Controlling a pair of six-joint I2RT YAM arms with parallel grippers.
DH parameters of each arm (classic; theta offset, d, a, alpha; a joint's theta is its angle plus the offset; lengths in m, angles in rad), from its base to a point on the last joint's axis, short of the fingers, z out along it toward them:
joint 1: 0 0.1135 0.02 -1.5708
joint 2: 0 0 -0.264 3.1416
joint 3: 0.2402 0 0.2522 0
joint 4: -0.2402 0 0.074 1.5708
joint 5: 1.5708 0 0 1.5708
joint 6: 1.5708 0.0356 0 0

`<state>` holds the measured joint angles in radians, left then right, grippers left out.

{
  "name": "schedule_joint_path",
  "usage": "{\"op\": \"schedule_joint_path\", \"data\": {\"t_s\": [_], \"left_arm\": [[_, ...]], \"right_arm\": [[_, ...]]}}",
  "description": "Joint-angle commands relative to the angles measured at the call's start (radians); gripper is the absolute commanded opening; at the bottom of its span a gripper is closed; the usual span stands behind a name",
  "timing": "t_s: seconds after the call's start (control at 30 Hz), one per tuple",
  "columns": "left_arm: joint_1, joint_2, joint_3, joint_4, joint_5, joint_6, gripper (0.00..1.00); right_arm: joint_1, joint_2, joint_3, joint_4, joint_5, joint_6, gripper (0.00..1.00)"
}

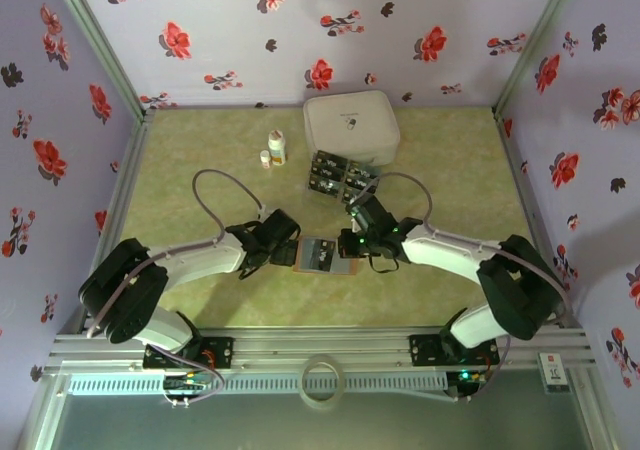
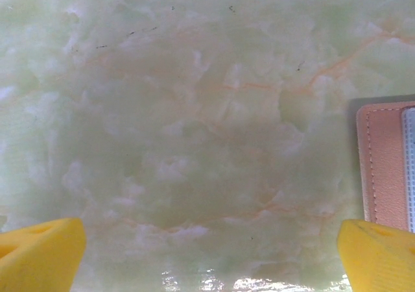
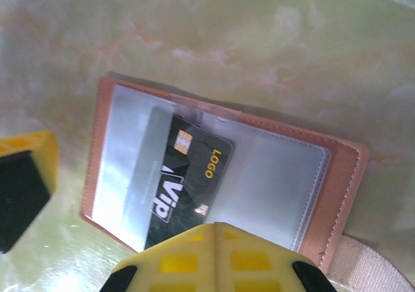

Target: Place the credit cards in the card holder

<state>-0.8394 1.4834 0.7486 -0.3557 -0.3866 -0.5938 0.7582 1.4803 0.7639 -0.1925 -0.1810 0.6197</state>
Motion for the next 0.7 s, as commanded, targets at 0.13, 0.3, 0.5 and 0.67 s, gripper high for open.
{"op": "schedule_joint_path", "data": {"t_s": [0.13,0.3,0.5,0.67], "left_arm": [[0.009,0.056,0.033,-0.031,-0.031,0.045,1.0],[0.008,0.071,0.039,-0.034,-0.032,0.053,1.0],[0.008,0.081,0.042,-0.029,-0.032,0.054,1.0],[0.008,0.081,0.038,-0.024,-0.031,0.055,1.0]], "right_arm": [[0.023,0.072,0.062,-0.079,0.081,-0.031,0.0],[0.027,0.089,0.073,-0.078,0.084,-0.029,0.0],[0.029,0.114,0.084,-0.068,0.078,-0.026,0.0],[0.035,0.143,0.102,-0.059,0.069,-0.025,0.0]]}}
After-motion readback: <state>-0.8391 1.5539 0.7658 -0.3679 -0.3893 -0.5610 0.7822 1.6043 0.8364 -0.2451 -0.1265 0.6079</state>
